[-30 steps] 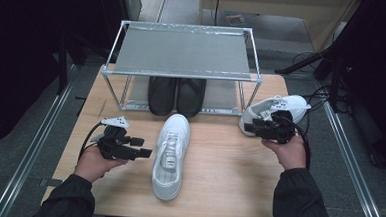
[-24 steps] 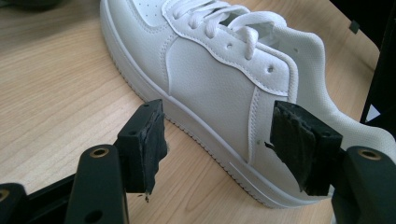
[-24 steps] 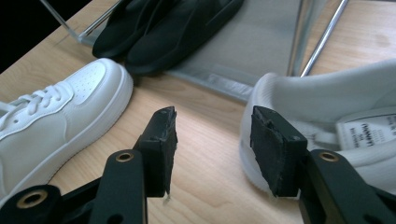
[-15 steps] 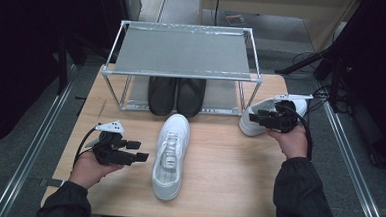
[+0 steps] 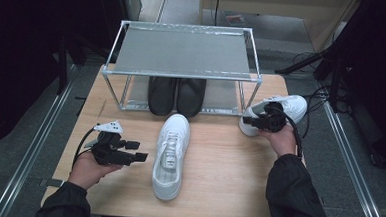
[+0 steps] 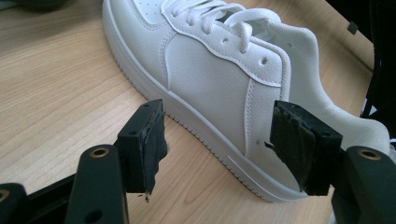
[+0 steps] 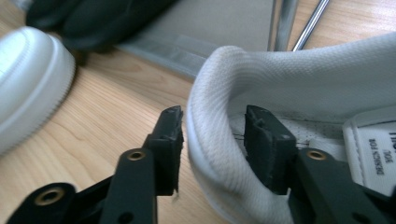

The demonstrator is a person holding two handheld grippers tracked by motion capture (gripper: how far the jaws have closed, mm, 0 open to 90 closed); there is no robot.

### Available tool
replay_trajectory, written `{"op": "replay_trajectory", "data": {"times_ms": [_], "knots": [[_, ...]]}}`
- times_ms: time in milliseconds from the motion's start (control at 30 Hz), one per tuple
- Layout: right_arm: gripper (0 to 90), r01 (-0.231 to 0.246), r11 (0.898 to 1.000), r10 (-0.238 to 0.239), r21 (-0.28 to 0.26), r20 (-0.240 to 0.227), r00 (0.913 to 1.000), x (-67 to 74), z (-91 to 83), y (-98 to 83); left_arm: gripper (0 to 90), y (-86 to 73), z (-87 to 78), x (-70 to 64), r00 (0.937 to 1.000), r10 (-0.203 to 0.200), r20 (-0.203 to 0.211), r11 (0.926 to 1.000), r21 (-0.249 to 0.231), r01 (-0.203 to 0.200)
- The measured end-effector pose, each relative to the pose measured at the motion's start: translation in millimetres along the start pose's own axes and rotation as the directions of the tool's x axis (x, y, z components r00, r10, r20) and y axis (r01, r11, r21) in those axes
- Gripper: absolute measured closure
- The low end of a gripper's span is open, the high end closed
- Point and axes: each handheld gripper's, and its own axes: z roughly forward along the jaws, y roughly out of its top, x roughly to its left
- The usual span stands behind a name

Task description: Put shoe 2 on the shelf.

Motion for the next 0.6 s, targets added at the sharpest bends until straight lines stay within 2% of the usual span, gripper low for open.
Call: {"op": "replay_trajectory", "data": {"times_ms": [67,167,233,300,467,600], "knots": [[62.1,0.018,1.000,-0.018,-0.005,0.008,0.9998,-0.5,2.6,-1.8,35.8,0.8,0.8,-0.1,1.0000,0.000,-0.002,1.0000,0.000,0.000],[67.9,0.016,1.000,-0.016,-0.012,-0.027,0.9995,-3.3,3.0,-2.3,35.9,1.0,2.0,-1.1,1.0000,0.007,-0.003,1.0000,0.007,-0.007],[72.9,0.005,1.000,-0.004,0.005,-0.055,0.9985,-4.5,2.0,-0.6,35.9,1.1,2.5,-1.3,1.0000,0.007,-0.001,0.9999,0.008,-0.007],[75.0,0.013,1.000,-0.011,0.028,-0.060,0.9981,-3.9,0.7,1.8,35.9,1.3,2.6,-0.9,0.9999,0.011,-0.003,0.9999,0.012,-0.011],[76.2,0.033,0.999,-0.030,0.040,-0.073,0.9969,-3.9,-6.5,4.0,36.0,1.7,1.2,1.1,0.9999,0.008,-0.008,0.9999,0.007,-0.008],[76.6,0.025,1.000,-0.024,0.017,-0.079,0.9966,-0.9,-13.8,6.3,36.0,2.6,1.5,1.8,0.9999,0.011,-0.005,0.9999,0.008,-0.011]]}}
